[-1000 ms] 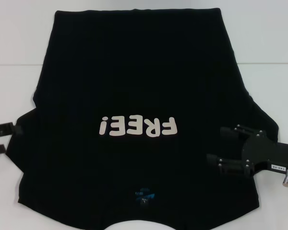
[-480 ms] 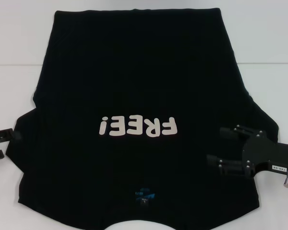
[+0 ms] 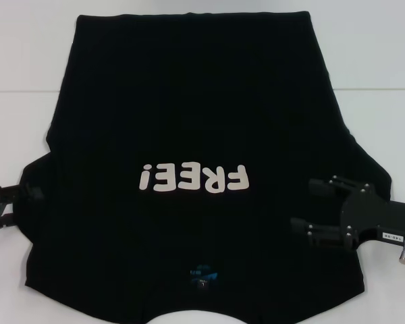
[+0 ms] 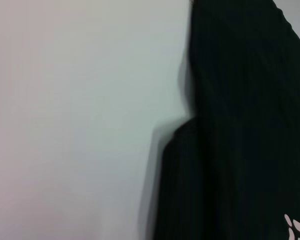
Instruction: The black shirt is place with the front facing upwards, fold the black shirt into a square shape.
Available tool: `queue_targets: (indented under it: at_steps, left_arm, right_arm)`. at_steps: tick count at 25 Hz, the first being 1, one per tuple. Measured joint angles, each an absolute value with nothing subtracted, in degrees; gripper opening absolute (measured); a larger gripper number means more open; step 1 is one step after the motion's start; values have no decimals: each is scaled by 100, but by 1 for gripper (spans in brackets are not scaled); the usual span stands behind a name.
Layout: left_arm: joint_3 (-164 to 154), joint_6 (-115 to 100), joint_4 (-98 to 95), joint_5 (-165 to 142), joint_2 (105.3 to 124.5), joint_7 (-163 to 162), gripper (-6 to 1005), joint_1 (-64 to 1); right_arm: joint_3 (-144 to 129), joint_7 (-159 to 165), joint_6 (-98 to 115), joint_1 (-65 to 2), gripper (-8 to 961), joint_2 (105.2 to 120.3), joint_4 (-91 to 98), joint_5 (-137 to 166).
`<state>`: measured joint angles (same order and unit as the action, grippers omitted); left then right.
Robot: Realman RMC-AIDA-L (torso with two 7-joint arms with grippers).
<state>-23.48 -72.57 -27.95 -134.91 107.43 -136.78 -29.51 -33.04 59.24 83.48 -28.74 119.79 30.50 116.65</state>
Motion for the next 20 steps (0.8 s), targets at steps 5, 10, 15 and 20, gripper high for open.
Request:
queue_targets:
  at_steps: [5, 10, 15, 20]
  left_arm:
    - [-2397, -7238, -2795, -13491, 10760, -13582, 882, -2993]
    - [-2621, -7236, -2851, -13491, 10760, -13578, 874, -3038]
    - [-2836, -7112, -2866, -13501, 10759, -13578, 711, -3061]
    - [-2847, -7059, -2896, -13504, 10757, -13575, 509, -3050]
  right_arm:
    - [-3300, 5927, 8384, -2874, 911, 11979, 3050, 11664]
    - [-3262, 5931, 8481, -2857, 911, 11978, 3061, 11646]
    - [-3258, 6039, 8514, -2841, 911, 11965, 3100, 11639]
    - [-3259, 6054, 8514, -2831, 912, 11962, 3103, 11636]
